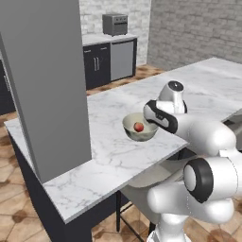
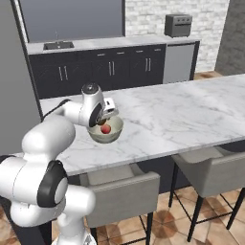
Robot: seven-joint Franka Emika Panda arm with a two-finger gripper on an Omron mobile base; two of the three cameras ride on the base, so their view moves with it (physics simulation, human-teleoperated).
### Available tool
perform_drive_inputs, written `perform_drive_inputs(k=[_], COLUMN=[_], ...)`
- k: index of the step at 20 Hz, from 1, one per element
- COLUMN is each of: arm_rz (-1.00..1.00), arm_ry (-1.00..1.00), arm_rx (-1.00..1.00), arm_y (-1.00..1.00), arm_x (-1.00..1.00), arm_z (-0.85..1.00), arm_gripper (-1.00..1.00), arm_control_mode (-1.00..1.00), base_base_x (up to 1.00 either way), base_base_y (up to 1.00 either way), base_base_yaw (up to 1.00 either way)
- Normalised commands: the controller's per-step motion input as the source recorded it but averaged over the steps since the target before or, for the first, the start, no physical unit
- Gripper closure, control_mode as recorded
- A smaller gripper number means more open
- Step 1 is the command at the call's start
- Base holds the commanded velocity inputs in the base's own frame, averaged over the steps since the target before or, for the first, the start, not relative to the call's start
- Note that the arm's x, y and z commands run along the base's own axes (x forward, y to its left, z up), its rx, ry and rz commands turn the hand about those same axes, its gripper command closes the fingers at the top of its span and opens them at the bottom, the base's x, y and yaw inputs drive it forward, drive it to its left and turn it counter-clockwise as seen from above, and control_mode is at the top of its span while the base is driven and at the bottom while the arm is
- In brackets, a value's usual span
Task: Retrieve the peach and kiwi from the fridge and place them into the bowl on the dining table.
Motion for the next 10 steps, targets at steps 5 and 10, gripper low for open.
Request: perform_drive_inputs(k=[5, 10], arm_rz=[0.0, 0.0], arm_ry=[0.02, 0.02], arm_rx=[-0.01, -0.03], arm_y=[0.0, 0.02], arm_x=[0.19, 0.13], arm_z=[-0.1, -0.22], arm_gripper=[1.0, 1.0], arm_control_mode=[-1.0, -1.0], base_base_x=[0.0, 0.0], base_base_y=[0.0, 0.0], base_base_yaw=[0.0, 0.0])
